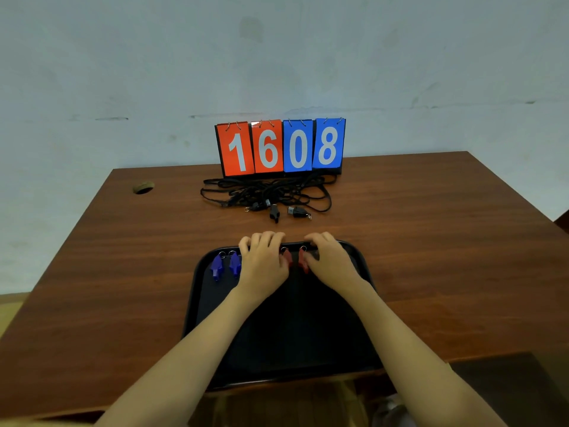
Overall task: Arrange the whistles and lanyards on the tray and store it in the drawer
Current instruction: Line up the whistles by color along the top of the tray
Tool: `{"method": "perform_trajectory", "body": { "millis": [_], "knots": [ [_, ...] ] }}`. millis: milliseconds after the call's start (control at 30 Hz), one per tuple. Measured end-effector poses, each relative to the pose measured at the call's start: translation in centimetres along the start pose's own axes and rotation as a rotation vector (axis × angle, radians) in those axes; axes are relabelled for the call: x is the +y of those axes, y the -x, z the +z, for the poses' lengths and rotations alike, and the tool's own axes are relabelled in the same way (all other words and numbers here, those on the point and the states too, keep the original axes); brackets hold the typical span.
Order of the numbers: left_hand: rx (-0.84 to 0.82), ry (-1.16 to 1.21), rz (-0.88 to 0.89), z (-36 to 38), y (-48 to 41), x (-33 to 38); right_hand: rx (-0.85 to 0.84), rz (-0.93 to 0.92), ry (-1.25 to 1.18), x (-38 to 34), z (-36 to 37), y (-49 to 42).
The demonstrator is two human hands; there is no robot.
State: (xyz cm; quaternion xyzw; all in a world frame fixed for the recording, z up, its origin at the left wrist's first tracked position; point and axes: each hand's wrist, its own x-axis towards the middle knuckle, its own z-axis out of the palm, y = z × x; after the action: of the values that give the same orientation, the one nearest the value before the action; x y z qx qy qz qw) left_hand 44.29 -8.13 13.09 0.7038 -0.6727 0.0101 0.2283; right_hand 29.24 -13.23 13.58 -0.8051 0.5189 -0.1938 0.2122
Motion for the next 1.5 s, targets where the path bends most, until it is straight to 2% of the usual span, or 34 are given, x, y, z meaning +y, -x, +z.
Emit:
{"method": "perform_trajectory", "body": {
  "millis": [67, 133, 300, 433, 600, 967, 1133, 1333, 1500],
  "knots": [
    [0.002, -0.022, -0.031, 0.0, -1.2, -0.5, 0.031, -0.024, 0.017, -0.1, -0.5, -1.5],
    [-0.04, -0.058, -0.054, 0.0, -2.7, -1.2, -0.011, 0.002, 0.027, -0.3, -0.8, -3.5],
    [-0.294, 0.001, -0.173, -0.6, -7.6, -3.0, -0.111, 0.07, 0.086, -0.7, -0.8, -8.5],
    [-0.376, 0.027, -0.276, 0.2, -10.7, -4.7, -0.152, 0.065, 0.134, -0.1, 0.5, -11.0],
    [-0.375, 0.098, -0.342, 2.1, -12.9, -6.7, -0.092, 0.03, 0.117, 1.2, 2.7, -11.8],
    [-0.293, 0.004, -0.225, 3.7, -13.7, -7.1, 0.004, 0.054, 0.036, 1.3, 3.2, -11.9],
    [-0.342, -0.015, -0.247, 2.7, -12.2, -6.6, -0.017, 0.076, 0.053, 0.8, 2.7, -11.1],
    [-0.399, -0.128, -0.378, -0.5, -9.9, -7.5, -0.121, 0.13, 0.148, 0.2, 1.2, -9.6],
    [-0.271, 0.056, -0.362, -3.4, -8.3, -6.8, 0.032, 0.109, -0.141, -1.2, -1.2, -6.8]
  ]
}}
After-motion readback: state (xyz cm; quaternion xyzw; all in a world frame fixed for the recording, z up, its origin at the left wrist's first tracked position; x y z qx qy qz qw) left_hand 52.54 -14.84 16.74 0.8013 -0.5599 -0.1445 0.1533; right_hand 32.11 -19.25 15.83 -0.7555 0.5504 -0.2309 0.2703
